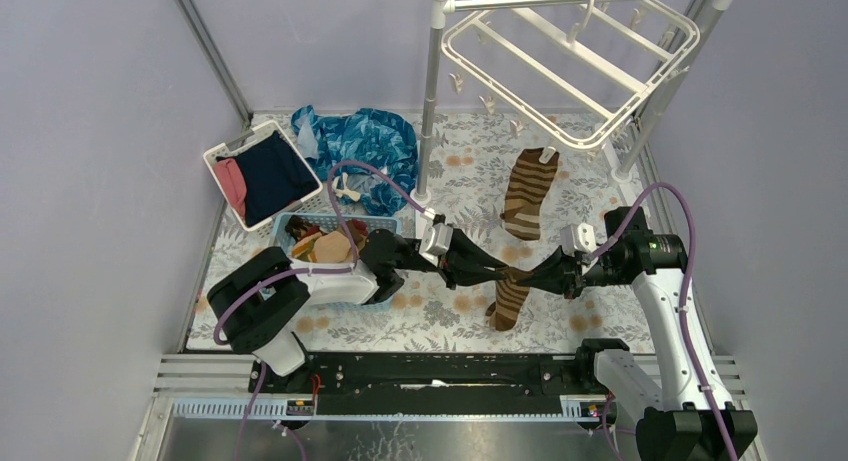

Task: Clip the socks to the hanger
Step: Pick up the sock from the bin.

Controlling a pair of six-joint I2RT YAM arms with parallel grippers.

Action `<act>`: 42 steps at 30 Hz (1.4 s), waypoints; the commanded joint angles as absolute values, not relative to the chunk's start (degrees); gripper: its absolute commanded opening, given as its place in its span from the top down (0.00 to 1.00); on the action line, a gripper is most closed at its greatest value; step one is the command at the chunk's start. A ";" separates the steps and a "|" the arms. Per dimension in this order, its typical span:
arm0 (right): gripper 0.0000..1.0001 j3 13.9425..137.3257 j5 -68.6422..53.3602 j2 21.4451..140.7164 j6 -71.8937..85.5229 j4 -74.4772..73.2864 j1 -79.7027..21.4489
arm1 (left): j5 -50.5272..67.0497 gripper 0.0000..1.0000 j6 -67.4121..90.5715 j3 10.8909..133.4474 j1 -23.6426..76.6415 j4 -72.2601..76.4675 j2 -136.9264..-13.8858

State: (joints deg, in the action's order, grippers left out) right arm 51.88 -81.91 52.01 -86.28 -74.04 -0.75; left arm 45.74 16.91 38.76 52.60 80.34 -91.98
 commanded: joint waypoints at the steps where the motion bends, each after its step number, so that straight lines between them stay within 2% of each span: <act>1: 0.97 52.32 -81.92 52.26 -86.94 -74.34 -1.23 | 43.11 0.82 17.05 38.43 52.34 84.22 -92.72; 3: 0.96 52.34 -81.85 52.22 -86.88 -74.38 -1.23 | 41.82 1.00 17.33 38.54 52.32 83.04 -92.45; 6: 0.93 52.57 -81.47 52.29 -86.51 -74.26 -1.23 | 38.23 1.00 17.65 38.06 52.31 79.64 -90.86; 9: 0.69 53.93 -80.22 52.27 -81.69 -72.26 -1.16 | 34.71 1.00 18.53 36.64 52.30 75.79 -87.77; 12: 0.44 58.27 -75.31 52.15 -69.71 -67.47 -0.37 | 30.46 1.00 18.30 35.54 53.03 68.01 -82.71; 17: 0.28 65.29 -66.78 52.12 -54.80 -61.41 9.84 | 20.15 1.00 13.39 37.21 57.41 48.65 -73.90; 23: 0.25 71.31 -68.66 54.46 -50.04 -58.73 21.17 | 17.06 1.00 13.01 39.51 57.75 36.99 -68.90; 31: 0.26 77.45 -67.15 54.40 -44.39 -57.13 24.35 | 16.95 1.00 13.18 38.56 57.85 36.53 -66.41; 37: 0.26 74.30 -62.72 52.39 -32.56 -47.23 25.90 | 18.35 1.00 13.44 38.19 57.83 36.92 -65.63; 42: 0.26 69.82 -64.71 51.74 -24.19 -40.53 27.38 | 18.02 1.00 13.61 37.34 57.83 36.08 -63.78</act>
State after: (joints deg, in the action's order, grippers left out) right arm 72.12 -64.45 51.92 -33.36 -47.35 26.44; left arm 18.20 14.39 38.30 57.71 35.99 -66.00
